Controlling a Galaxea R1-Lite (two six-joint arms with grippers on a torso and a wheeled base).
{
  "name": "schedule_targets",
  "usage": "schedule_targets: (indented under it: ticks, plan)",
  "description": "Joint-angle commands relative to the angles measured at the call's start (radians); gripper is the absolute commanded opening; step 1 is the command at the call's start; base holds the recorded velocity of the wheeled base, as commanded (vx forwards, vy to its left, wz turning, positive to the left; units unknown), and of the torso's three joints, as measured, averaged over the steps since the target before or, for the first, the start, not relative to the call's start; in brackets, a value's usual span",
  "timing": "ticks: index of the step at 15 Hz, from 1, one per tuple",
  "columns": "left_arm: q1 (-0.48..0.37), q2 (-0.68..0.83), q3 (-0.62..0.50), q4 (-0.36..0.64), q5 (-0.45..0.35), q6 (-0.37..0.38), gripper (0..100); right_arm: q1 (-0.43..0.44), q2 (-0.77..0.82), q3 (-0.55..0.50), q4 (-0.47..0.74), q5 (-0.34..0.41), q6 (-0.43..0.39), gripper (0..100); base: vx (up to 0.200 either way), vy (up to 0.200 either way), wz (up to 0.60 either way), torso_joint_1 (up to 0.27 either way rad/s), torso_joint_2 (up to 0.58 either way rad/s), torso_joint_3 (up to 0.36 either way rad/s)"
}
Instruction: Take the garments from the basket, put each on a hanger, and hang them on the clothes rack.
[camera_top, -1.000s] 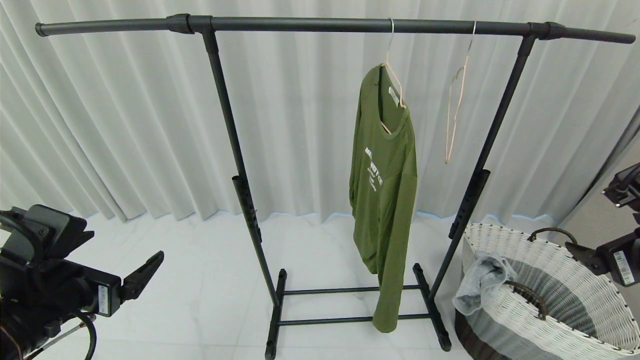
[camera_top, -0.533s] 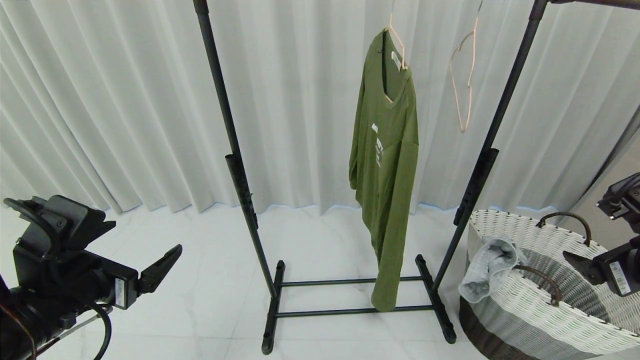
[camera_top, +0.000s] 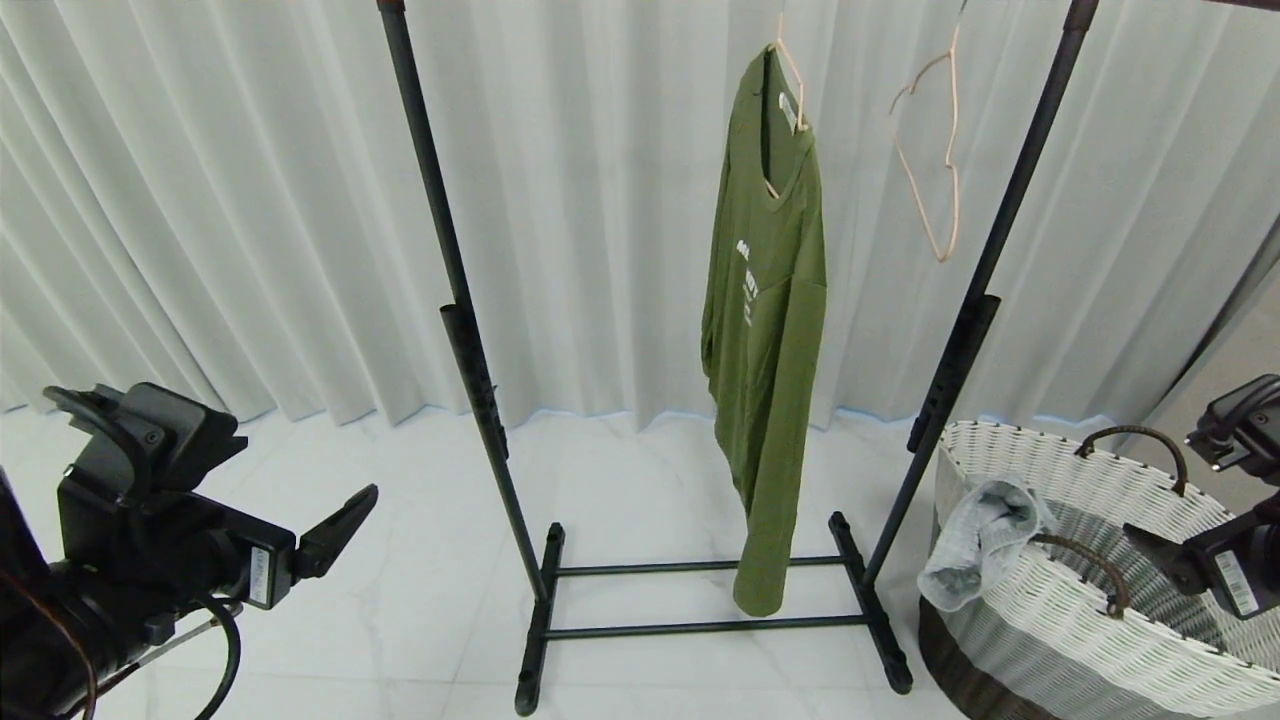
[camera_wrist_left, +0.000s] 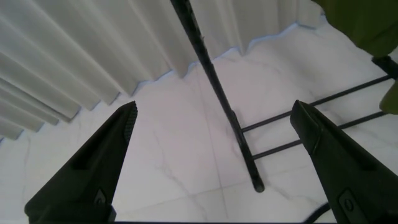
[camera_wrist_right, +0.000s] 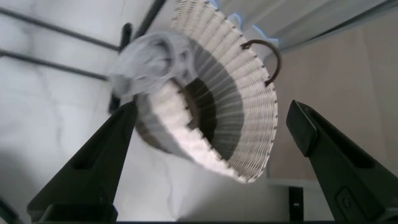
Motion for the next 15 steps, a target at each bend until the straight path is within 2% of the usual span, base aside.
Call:
schedule_targets:
  ticks: [1,4,7,13,15]
  plan:
    - [-0.006,0.001,0.000,-0.002,-0.001,0.000,100,0.000,0.006,0.002,0.002,0.000,0.000,100,0.200,-0.200,0.00,0.002,0.00,0.002]
    - [-0.017,0.001,0.000,-0.002,-0.001,0.000,100,0.000,0.009,0.002,0.002,0.000,0.000,100,0.200,-0.200,0.00,0.004,0.00,0.002]
    - [-0.017,0.003,0.000,-0.002,-0.001,-0.001,100,0.000,0.012,0.011,0.003,0.001,0.000,100,0.200,0.000,0.00,0.001,0.00,-0.001]
    - [-0.027,0.003,0.000,-0.002,-0.001,0.000,100,-0.002,0.093,0.138,-0.034,0.007,0.011,100,0.000,0.000,0.00,0.000,0.00,0.000]
    - [-0.050,0.000,0.000,-0.002,-0.001,0.000,100,-0.002,0.207,0.187,-0.152,0.010,0.012,100,0.000,0.000,0.00,0.000,0.00,0.000]
